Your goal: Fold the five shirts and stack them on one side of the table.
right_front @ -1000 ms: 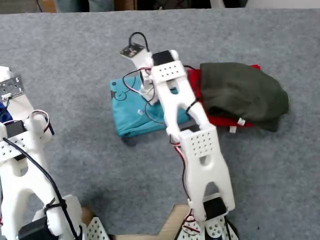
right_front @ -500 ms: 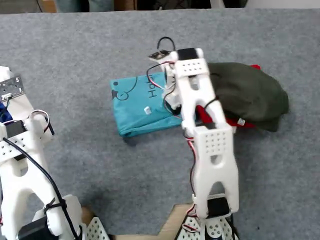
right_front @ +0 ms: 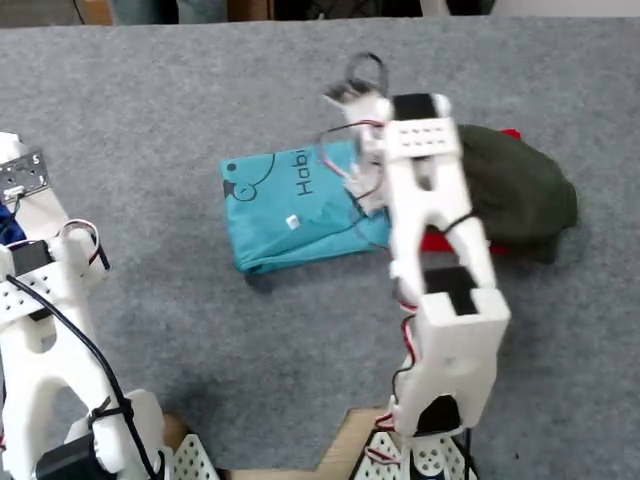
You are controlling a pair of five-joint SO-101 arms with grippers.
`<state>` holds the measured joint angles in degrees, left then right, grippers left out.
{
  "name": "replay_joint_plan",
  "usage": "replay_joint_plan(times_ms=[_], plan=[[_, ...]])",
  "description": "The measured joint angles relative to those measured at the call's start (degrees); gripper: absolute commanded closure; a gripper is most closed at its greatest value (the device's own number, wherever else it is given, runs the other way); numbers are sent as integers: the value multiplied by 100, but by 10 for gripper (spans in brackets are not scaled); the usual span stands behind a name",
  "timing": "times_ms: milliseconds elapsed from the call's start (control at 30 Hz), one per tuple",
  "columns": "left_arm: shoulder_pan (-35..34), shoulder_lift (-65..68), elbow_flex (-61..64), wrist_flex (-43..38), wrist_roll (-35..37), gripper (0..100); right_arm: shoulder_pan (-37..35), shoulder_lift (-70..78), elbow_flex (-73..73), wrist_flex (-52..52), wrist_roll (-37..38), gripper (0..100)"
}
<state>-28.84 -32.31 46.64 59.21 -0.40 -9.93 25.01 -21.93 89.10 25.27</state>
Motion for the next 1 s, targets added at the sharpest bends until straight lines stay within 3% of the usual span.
replay_joint_plan(times_ms=[167, 267, 400, 767, 1000], plan=[[369, -9, 360, -9, -9, 970, -589, 879, -563, -1389, 0, 983], [404, -9, 413, -9, -9, 970, -607, 1565, -853, -1635, -9, 983], [404, -9, 431, -9, -9, 969, -607, 2127, -1240, -1231, -9, 983], [404, -9, 431, -9, -18, 968, -193, 2215, -2268, 1064, -79, 983], [413, -9, 431, -9, -18, 967, 519, 1336, -800, 1143, -554, 983]])
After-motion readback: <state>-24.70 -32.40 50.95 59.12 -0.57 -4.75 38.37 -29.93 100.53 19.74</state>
